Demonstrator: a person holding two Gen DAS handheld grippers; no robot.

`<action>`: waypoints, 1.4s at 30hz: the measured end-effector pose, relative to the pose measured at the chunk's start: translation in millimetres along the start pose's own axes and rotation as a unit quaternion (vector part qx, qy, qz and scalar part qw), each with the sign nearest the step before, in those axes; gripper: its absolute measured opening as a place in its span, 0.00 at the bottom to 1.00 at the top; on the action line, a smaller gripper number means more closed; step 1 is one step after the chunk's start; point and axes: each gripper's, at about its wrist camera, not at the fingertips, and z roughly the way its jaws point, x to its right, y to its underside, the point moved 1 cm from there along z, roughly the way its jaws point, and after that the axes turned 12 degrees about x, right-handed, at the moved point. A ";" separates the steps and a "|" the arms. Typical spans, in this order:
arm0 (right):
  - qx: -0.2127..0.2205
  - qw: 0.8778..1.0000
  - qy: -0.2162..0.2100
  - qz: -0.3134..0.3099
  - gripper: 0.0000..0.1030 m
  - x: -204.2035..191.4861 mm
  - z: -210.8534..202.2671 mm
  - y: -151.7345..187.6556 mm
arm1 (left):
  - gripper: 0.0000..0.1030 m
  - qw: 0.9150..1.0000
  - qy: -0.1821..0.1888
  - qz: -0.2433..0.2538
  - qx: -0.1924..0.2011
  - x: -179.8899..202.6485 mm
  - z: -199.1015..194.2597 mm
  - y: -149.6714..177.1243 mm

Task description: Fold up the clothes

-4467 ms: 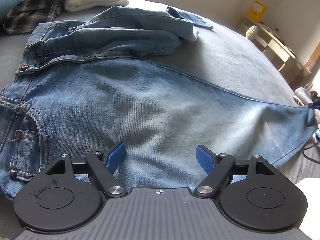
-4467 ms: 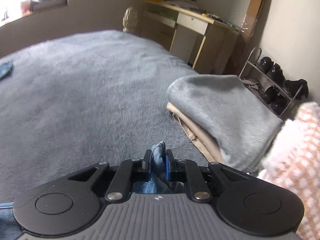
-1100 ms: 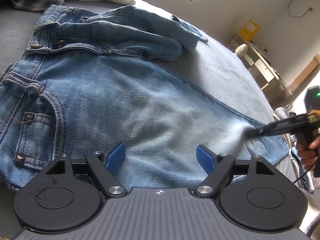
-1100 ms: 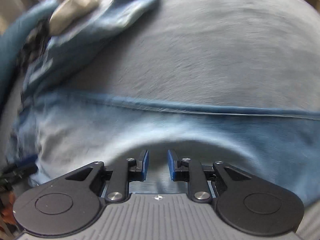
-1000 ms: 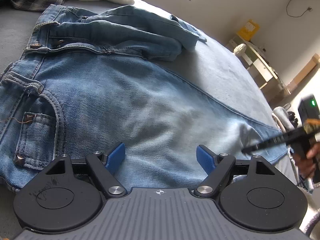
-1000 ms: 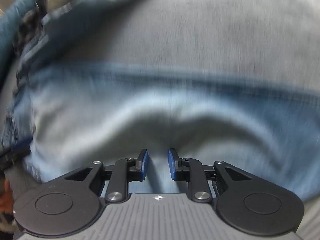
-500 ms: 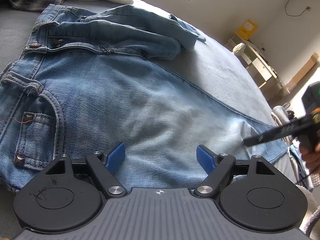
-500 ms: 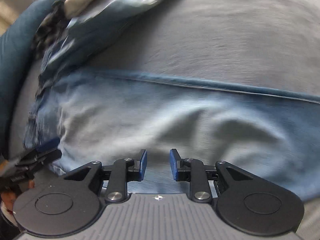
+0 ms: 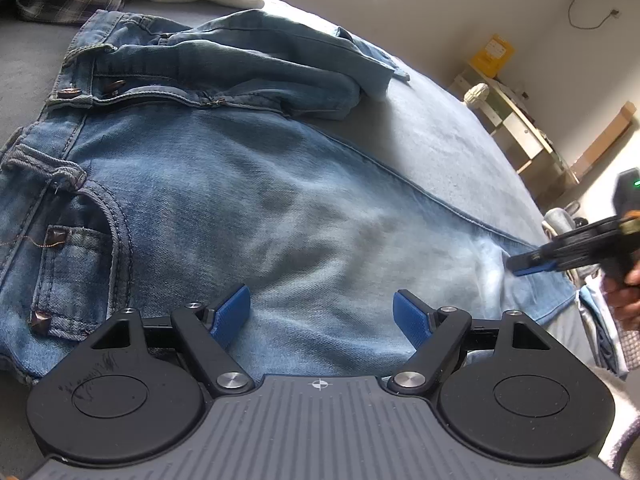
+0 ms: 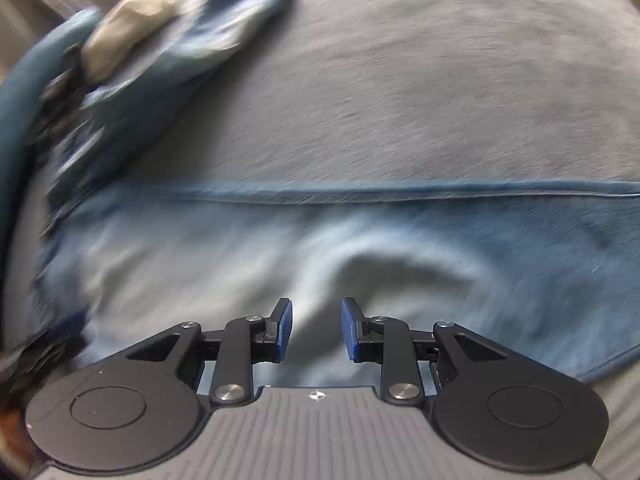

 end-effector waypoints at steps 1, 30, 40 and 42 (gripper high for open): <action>-0.008 1.000 0.016 -0.003 0.28 5.4 8.5 0.5 | 0.77 1.000 0.000 -0.001 0.000 0.0 0.0 0.0; 0.033 0.975 0.091 0.201 0.41 139.2 -68.8 85.6 | 0.77 1.000 -0.015 0.009 -0.009 6.4 -1.9 -3.1; 0.095 0.988 0.042 0.116 0.43 72.5 -71.1 38.1 | 0.77 1.000 -0.021 -0.016 0.005 9.4 -25.6 -17.5; 0.096 0.991 0.026 0.088 0.43 52.6 -56.4 24.0 | 0.77 1.000 -0.019 -0.015 0.011 10.4 -29.3 -22.4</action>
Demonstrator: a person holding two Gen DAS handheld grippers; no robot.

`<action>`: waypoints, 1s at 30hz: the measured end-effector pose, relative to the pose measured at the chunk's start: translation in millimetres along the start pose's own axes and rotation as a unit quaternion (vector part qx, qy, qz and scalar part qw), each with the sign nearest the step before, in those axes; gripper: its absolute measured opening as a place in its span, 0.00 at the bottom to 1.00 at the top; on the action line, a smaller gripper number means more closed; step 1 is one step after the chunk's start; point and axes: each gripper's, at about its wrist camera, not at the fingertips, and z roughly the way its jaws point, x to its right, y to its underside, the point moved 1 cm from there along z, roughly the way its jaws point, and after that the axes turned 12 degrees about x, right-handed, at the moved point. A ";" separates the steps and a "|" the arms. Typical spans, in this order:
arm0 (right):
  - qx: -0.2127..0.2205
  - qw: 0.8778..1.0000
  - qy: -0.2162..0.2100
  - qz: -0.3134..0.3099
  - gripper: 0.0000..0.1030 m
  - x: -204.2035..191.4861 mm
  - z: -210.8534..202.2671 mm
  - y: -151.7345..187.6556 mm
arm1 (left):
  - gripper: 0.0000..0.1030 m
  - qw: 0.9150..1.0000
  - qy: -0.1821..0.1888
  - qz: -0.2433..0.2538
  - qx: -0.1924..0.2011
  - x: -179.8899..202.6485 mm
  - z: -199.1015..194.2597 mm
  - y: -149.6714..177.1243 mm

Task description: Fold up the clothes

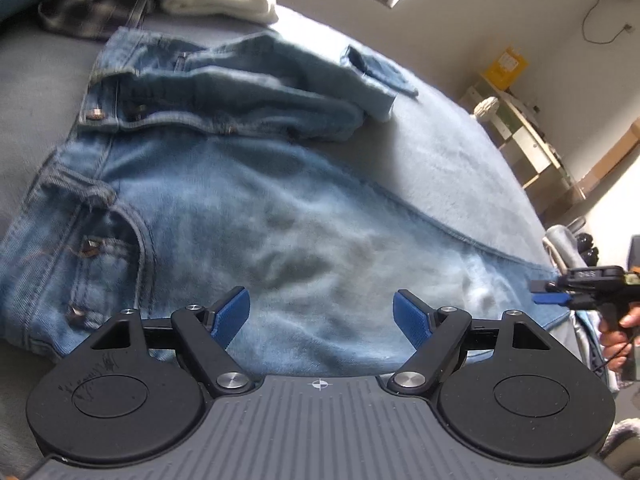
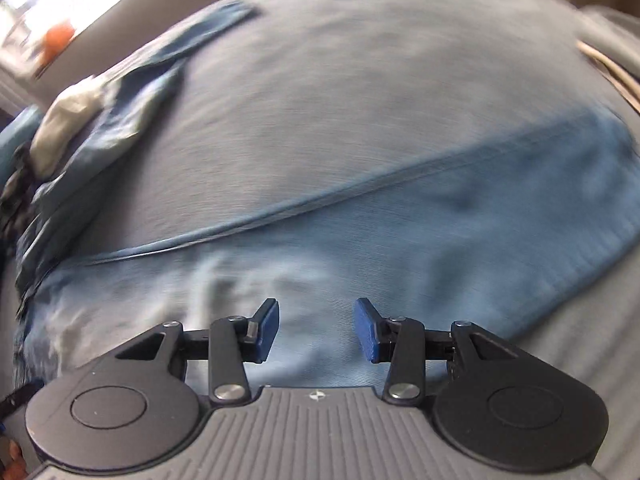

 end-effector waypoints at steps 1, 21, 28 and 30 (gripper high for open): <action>0.002 1.000 -0.006 -0.012 0.43 -11.9 4.1 -1.1 | 0.77 1.000 0.001 0.000 0.003 0.0 -1.2 -2.6; 0.087 0.924 -0.241 -0.283 0.43 -295.3 59.5 -55.8 | 0.77 0.994 -0.043 -0.025 0.096 -54.9 43.4 -65.7; 0.042 0.859 -0.325 -0.393 0.66 -429.3 117.4 -76.8 | 0.77 0.992 -0.036 -0.063 0.105 -82.3 63.9 -66.9; 0.017 0.852 -0.339 -0.399 0.67 -460.2 142.8 -80.3 | 0.77 0.992 -0.032 -0.061 0.106 -83.1 64.7 -64.5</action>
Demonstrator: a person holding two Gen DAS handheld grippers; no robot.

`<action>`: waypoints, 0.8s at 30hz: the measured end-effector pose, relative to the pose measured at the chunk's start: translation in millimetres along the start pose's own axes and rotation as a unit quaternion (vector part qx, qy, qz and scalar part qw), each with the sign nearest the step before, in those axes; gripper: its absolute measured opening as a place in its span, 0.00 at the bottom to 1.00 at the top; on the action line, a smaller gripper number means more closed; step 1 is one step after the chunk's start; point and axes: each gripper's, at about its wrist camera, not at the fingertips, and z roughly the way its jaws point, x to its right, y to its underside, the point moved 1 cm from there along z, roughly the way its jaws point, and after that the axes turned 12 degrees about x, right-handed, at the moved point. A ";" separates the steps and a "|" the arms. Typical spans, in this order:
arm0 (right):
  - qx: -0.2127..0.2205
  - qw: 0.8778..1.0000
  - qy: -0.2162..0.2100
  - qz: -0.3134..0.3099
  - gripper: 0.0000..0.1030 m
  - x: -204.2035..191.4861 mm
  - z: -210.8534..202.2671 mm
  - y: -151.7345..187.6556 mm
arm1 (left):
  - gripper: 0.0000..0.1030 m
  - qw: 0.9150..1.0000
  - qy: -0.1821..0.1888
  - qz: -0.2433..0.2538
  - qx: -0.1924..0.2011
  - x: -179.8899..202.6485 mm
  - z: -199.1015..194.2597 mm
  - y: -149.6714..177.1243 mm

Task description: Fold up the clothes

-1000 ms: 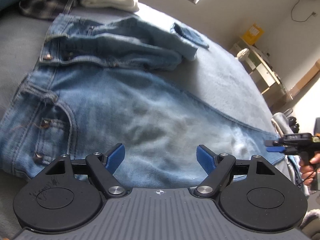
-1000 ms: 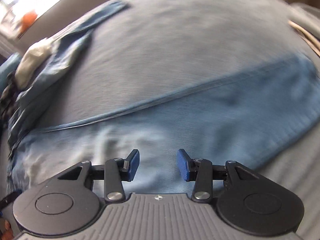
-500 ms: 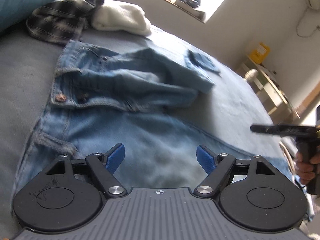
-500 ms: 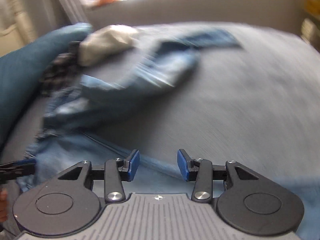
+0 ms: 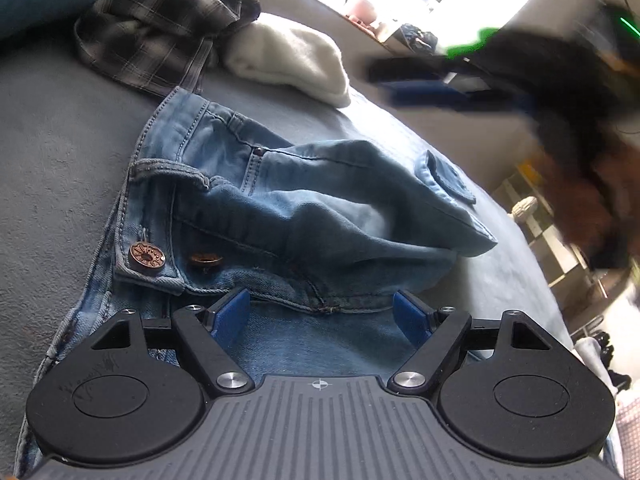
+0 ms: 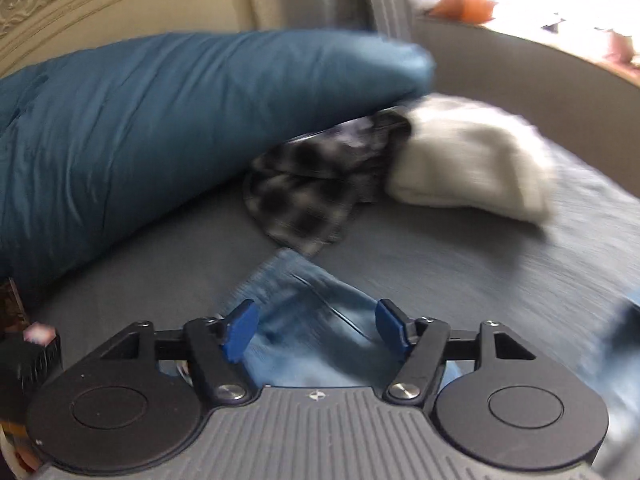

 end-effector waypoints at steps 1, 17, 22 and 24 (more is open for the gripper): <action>-0.010 1.000 -0.012 0.001 0.68 1.6 18.4 -7.2 | 0.77 1.000 0.002 0.001 -0.001 0.0 -0.2 0.7; -0.180 0.983 -0.013 -0.040 0.54 16.5 151.7 15.1 | 0.77 1.000 0.020 -0.008 -0.013 -8.3 2.5 0.9; -0.114 0.988 -0.006 -0.105 0.13 -8.7 118.3 -4.8 | 0.77 1.000 0.019 -0.009 -0.010 -8.7 2.9 0.8; -0.074 0.986 0.005 -0.151 0.12 -24.6 104.3 -8.6 | 0.77 1.000 0.017 -0.012 -0.011 -8.6 3.3 -0.1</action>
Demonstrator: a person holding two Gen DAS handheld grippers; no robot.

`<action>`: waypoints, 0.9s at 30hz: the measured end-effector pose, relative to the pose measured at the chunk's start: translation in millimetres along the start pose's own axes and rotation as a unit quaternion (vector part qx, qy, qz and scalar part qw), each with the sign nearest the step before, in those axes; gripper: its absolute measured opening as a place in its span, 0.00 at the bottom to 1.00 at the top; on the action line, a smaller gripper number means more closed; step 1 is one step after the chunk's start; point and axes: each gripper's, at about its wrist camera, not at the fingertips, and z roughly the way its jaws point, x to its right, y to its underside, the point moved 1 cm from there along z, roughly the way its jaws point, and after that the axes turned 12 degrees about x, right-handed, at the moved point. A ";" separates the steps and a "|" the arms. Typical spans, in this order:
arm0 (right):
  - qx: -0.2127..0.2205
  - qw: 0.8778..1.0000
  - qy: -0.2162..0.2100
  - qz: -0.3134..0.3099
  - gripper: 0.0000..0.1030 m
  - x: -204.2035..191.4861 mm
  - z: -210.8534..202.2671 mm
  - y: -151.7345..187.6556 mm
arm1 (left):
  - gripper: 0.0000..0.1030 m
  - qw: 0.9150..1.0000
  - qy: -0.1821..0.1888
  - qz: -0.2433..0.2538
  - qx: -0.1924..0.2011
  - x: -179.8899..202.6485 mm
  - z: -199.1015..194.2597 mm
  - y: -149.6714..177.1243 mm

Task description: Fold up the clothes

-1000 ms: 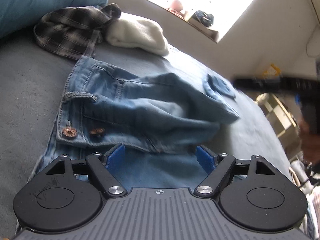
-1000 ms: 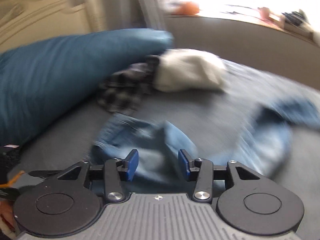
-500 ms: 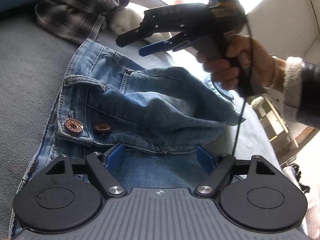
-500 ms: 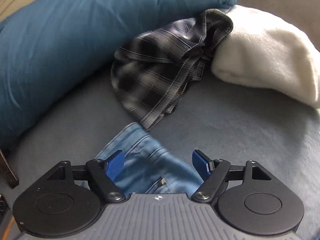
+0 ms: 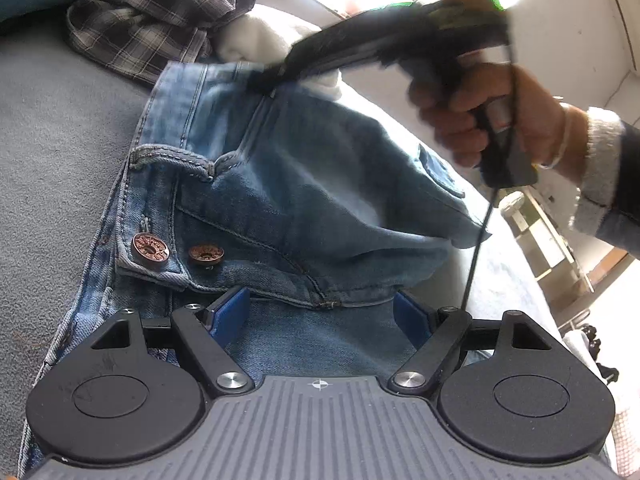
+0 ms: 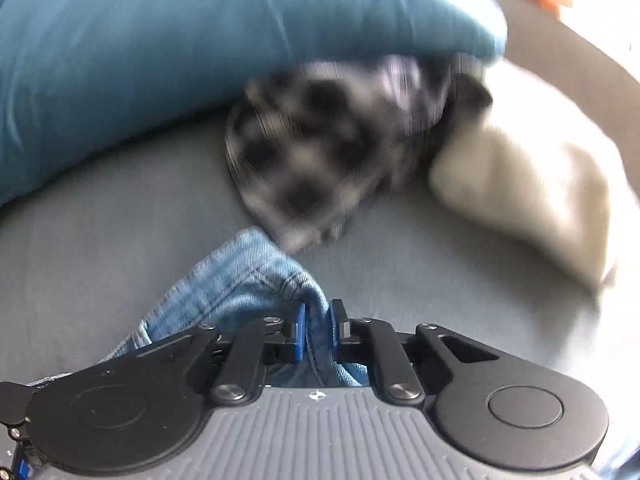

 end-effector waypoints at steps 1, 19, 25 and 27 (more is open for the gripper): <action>0.017 1.000 0.010 -0.023 0.12 -7.0 -6.4 -2.4 | 0.77 1.000 -0.001 -0.002 -0.001 -0.1 0.5 -0.4; 0.128 0.961 0.090 0.227 0.61 65.2 -32.4 29.2 | 0.77 0.997 -0.037 0.047 -0.046 20.1 -3.3 -11.6; 0.225 0.904 0.071 0.357 0.62 127.5 -140.6 65.4 | 0.77 0.982 -0.073 0.163 -0.069 46.3 -24.1 -47.1; 0.238 0.889 0.074 0.384 0.63 143.3 -172.4 92.6 | 0.77 0.980 -0.075 0.171 -0.067 48.6 -22.0 -54.0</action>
